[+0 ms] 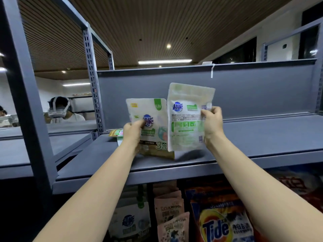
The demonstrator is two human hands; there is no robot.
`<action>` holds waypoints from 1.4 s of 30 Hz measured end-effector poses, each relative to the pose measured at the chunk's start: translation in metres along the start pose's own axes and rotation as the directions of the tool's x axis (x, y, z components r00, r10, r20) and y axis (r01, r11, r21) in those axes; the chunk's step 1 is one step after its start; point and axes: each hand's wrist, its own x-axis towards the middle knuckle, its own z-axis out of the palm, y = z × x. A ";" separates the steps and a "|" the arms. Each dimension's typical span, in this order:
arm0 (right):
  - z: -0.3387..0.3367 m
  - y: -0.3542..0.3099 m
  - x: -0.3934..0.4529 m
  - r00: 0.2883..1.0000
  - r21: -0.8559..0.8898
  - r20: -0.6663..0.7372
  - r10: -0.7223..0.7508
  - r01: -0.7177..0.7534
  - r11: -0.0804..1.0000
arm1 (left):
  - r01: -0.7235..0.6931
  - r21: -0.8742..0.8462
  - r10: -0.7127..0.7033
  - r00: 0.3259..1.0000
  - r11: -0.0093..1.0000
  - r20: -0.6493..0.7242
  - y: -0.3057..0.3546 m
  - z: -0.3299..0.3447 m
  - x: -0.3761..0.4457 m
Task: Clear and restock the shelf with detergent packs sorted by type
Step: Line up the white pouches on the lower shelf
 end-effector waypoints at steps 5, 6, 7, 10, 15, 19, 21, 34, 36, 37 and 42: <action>-0.006 0.008 -0.014 0.996 -0.067 -0.041 -0.082 0.079 0.995 | -0.066 0.028 0.069 0.988 0.997 -0.135 -0.001 -0.022 -0.008; -0.006 0.010 -0.017 0.997 -0.083 -0.026 -0.079 0.076 0.994 | -0.065 0.042 0.070 0.989 0.997 -0.131 0.001 -0.023 -0.012; -0.006 0.011 -0.020 0.997 -0.110 -0.010 -0.073 0.071 0.991 | -0.052 0.066 0.060 0.990 0.996 -0.127 0.002 -0.023 -0.016; -0.008 0.011 -0.026 0.997 -0.183 0.077 -0.008 0.022 0.983 | 0.002 0.135 0.014 0.993 0.991 -0.118 0.006 -0.025 -0.026; -0.012 0.008 -0.036 0.982 -0.236 0.176 0.069 -0.026 0.972 | 0.015 0.178 0.020 0.980 0.984 -0.196 0.007 -0.029 -0.041; -0.014 0.004 -0.049 0.975 -0.237 0.218 0.039 0.015 0.971 | -0.013 0.155 0.057 0.958 0.988 -0.280 0.007 -0.032 -0.055; -0.016 0.004 -0.055 0.985 -0.311 0.164 -0.055 0.104 0.945 | -0.028 0.183 0.089 0.939 0.983 -0.332 0.009 -0.034 -0.062; 0.014 0.009 -0.087 0.886 -0.450 0.450 -0.112 0.333 0.828 | 0.053 0.146 -0.038 0.994 0.988 -0.104 0.015 -0.032 -0.078; 0.010 0.011 -0.080 0.897 -0.501 0.412 -0.160 0.370 0.783 | 0.061 0.131 -0.048 0.994 0.990 -0.101 0.015 -0.031 -0.073; 0.007 0.012 -0.075 0.913 -0.562 0.374 -0.162 0.362 0.744 | 0.058 0.121 -0.045 0.994 0.991 -0.102 0.015 -0.030 -0.070; 0.000 0.018 -0.048 0.927 -0.420 0.324 0.187 -0.037 0.907 | 0.054 0.091 -0.044 0.994 0.994 -0.102 0.015 -0.028 -0.063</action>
